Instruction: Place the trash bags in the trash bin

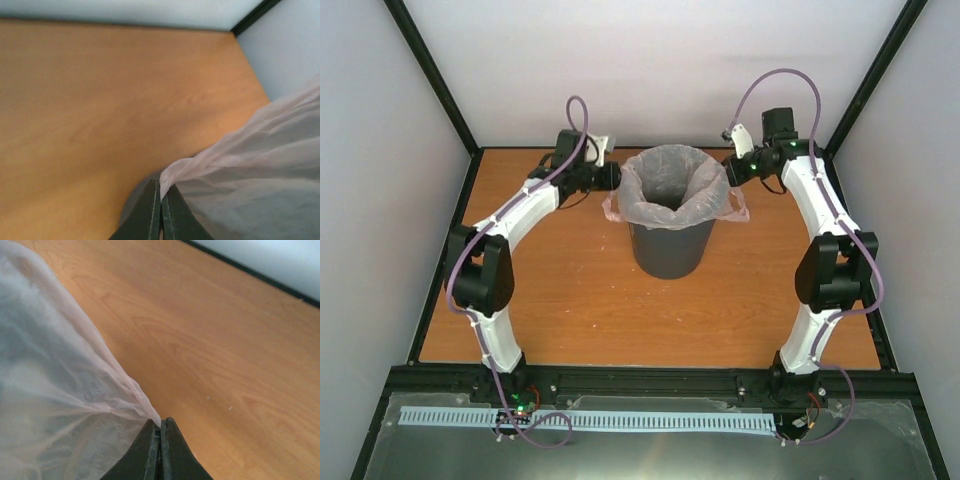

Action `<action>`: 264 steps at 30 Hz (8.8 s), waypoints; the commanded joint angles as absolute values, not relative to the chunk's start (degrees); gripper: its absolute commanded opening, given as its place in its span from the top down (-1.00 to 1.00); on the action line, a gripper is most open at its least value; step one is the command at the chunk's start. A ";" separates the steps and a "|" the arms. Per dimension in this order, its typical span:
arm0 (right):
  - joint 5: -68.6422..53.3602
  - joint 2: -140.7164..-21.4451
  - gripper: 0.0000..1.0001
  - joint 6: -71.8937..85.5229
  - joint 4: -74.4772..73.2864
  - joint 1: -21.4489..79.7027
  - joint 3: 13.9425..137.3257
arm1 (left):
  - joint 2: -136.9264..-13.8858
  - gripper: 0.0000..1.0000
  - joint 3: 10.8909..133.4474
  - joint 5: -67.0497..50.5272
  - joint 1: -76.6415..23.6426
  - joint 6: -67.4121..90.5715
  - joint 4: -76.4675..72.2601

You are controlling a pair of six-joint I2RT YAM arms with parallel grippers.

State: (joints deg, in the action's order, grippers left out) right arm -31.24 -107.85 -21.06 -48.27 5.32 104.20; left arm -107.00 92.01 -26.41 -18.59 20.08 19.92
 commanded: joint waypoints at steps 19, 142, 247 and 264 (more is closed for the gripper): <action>-29.70 -79.80 -0.07 -15.80 -42.93 -0.97 78.82 | -77.76 0.06 59.37 -23.18 -18.11 28.57 9.87; -23.33 -83.42 0.17 -13.49 -21.63 -6.60 67.15 | -91.81 -0.01 39.78 -19.62 -18.17 46.30 -39.84; -35.44 -58.07 0.10 -16.94 -33.57 9.14 51.29 | -93.97 0.96 94.44 -7.53 -41.40 3.24 66.25; -37.60 -56.21 0.09 -16.92 -33.86 9.23 50.23 | -100.67 0.95 91.09 -8.11 -44.47 4.55 67.24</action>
